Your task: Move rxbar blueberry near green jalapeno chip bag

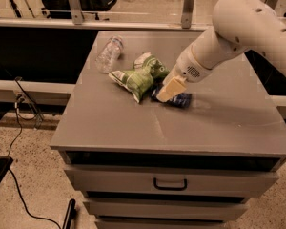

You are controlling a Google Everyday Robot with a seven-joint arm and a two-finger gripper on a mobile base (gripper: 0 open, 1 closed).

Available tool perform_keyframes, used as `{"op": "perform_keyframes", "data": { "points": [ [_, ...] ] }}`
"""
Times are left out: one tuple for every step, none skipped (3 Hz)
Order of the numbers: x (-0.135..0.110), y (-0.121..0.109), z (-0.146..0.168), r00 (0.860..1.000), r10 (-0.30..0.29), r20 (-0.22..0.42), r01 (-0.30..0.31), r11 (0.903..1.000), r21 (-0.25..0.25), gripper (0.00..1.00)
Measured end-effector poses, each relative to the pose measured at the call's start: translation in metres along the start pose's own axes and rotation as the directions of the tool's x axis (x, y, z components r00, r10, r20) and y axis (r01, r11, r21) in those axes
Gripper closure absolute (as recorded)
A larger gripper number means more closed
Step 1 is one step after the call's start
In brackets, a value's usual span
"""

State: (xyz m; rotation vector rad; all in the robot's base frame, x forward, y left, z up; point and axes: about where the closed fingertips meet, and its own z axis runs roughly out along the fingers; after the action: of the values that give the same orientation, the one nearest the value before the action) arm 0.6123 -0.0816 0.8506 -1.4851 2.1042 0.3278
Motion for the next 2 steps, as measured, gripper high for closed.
{"op": "perform_keyframes", "data": {
  "points": [
    [-0.0012,0.006,0.0006,1.0,-0.007,-0.003,0.007,1.0,0.0,0.0],
    [-0.001,0.0062,0.0006,1.0,-0.007,-0.003,0.007,1.0,0.0,0.0]
  ]
}}
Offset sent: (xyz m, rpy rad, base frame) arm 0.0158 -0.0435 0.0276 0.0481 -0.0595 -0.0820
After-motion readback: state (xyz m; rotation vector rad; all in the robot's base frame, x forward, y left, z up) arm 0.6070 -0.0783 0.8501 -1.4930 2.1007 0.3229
